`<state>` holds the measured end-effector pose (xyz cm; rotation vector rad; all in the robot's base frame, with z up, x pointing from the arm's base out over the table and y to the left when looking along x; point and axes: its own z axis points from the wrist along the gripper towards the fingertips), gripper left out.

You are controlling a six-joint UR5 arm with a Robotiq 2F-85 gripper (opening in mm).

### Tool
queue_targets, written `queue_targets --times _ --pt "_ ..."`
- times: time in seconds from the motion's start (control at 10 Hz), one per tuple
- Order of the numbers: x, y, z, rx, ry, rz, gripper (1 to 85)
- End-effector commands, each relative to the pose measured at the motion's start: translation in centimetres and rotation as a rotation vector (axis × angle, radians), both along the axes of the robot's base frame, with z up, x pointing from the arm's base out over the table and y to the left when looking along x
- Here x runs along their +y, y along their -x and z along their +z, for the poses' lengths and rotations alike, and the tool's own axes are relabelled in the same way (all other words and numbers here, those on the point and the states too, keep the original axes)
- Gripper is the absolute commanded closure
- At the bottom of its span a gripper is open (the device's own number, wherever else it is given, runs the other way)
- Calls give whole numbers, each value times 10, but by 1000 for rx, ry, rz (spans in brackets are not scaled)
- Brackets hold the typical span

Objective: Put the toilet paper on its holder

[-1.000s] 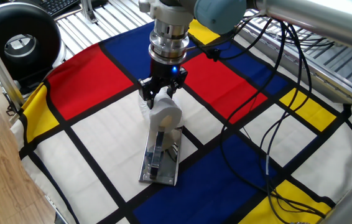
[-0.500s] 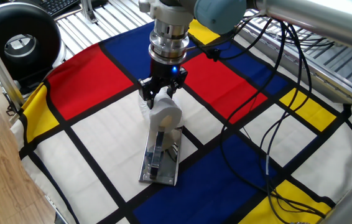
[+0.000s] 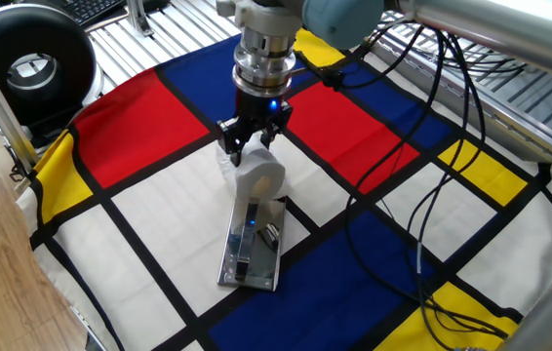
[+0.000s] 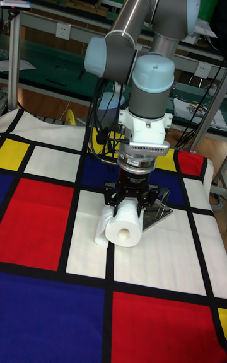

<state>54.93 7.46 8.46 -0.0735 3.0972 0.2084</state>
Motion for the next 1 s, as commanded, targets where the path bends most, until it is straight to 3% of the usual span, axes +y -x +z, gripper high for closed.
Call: queue_targets --times 0.0,0.4,0.9 --pt "-4 5 5 -7 -11 21 843" --pt "-9 13 8 -7 -11 23 843" --pt "-17 33 -1 -32 0 12 843"
